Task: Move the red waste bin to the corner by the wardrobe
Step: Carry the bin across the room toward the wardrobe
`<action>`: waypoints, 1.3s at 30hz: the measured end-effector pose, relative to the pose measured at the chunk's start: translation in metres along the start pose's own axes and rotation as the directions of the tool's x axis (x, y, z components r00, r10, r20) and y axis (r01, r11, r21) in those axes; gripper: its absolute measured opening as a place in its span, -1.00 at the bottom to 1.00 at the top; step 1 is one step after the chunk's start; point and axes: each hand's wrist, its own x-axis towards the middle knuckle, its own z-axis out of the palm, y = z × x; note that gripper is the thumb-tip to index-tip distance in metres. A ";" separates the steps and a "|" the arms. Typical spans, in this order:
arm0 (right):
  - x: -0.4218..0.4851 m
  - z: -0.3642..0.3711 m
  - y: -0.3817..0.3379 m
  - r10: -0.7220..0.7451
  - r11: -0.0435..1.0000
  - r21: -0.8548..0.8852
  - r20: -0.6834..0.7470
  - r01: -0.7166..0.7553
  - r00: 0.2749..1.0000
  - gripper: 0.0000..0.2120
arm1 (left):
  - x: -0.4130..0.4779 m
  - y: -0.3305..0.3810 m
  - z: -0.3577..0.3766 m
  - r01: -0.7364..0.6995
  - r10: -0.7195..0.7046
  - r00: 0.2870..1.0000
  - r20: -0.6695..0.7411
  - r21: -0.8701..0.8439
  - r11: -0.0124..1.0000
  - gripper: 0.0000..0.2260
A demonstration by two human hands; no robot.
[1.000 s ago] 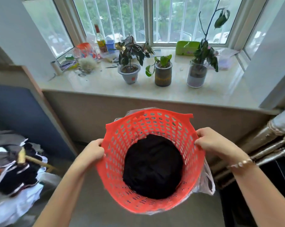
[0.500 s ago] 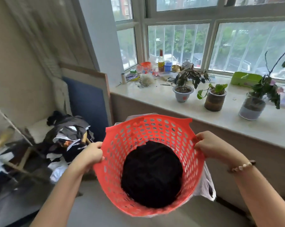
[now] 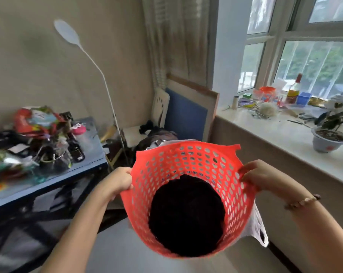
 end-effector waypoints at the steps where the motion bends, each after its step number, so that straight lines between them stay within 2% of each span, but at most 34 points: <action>1: 0.003 0.010 -0.013 -0.019 1.000 -0.015 0.014 0.020 1.000 -0.78 | -0.001 -0.011 -0.013 0.011 -0.011 1.000 -0.010 -0.005 1.000 -0.62; 5: 0.015 0.063 -0.073 -0.100 0.994 -0.045 0.093 0.104 0.991 -0.78 | -0.009 -0.062 -0.069 0.097 -0.100 0.990 -0.094 -0.037 0.995 -0.71; 11: 0.027 0.158 -0.155 -0.183 0.977 -0.067 0.216 0.202 0.959 -0.80 | -0.021 -0.161 -0.137 0.193 -0.214 0.956 -0.200 -0.120 0.974 -0.70; 15: 0.029 0.237 -0.204 -0.238 0.940 -0.154 0.342 0.304 0.909 -0.77 | -0.040 -0.236 -0.172 0.261 -0.304 0.918 -0.255 -0.190 0.946 -0.73; 19: 0.024 0.305 -0.242 -0.282 0.914 -0.148 0.435 0.377 0.855 -0.81 | -0.064 -0.296 -0.193 0.328 -0.395 0.870 -0.296 -0.251 0.911 -0.74; 24: 0.006 0.395 -0.296 -0.327 0.853 -0.172 0.560 0.493 0.761 -0.78 | -0.111 -0.364 -0.221 0.415 -0.518 0.784 -0.340 -0.333 0.847 -0.76; 27: -0.015 0.447 -0.333 -0.350 0.780 -0.212 0.632 0.588 0.692 -0.76 | -0.145 -0.399 -0.237 0.458 -0.589 0.723 -0.360 -0.387 0.800 -0.72; 31: -0.049 0.513 -0.377 -0.366 0.744 -0.176 0.700 0.645 0.613 -0.75 | -0.187 -0.443 -0.253 0.461 -0.693 0.621 -0.368 -0.543 0.702 -0.73; 34: -0.074 0.563 -0.405 -0.351 0.721 -0.157 0.756 0.675 0.552 -0.80 | -0.217 -0.469 -0.268 0.459 -0.764 0.515 -0.390 -0.627 0.629 -0.72; 39: -0.122 0.642 -0.456 -0.359 0.611 -0.105 0.847 0.785 0.393 -0.77 | -0.261 -0.517 -0.299 0.467 -0.833 0.402 -0.381 -0.697 0.544 -0.71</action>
